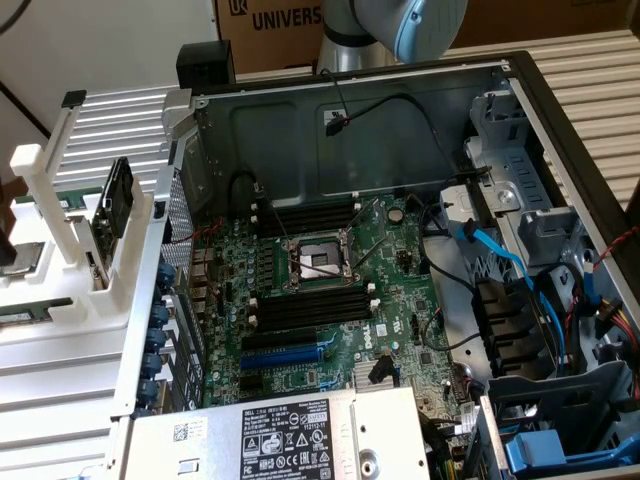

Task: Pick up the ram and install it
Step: 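Pick up the ram and move it above insertion slot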

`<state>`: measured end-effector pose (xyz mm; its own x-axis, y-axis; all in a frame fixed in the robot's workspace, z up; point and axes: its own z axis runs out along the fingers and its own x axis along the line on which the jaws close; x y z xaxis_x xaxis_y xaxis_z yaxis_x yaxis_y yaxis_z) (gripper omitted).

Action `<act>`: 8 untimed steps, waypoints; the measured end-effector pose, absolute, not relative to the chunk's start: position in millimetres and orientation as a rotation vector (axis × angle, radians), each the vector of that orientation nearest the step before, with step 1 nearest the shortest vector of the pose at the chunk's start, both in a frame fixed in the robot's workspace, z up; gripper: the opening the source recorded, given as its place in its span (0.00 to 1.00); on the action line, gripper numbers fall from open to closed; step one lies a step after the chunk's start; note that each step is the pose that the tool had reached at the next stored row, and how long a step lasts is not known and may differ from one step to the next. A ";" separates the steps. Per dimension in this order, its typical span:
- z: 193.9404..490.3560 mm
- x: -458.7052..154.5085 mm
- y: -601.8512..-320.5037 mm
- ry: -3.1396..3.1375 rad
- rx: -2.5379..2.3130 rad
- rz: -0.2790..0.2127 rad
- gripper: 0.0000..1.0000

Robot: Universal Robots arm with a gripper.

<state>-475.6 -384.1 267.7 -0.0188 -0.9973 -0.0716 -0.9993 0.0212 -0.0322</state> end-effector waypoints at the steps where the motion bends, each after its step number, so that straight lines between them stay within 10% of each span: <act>1: 266.2 -475.9 -384.5 2.189 -2.146 0.042 0.10; 8: 253.9 -476.1 -387.6 2.181 -2.138 0.051 0.10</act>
<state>-476.1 -387.6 253.9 -0.0184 -0.9962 -0.0850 -0.9991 0.0216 -0.0370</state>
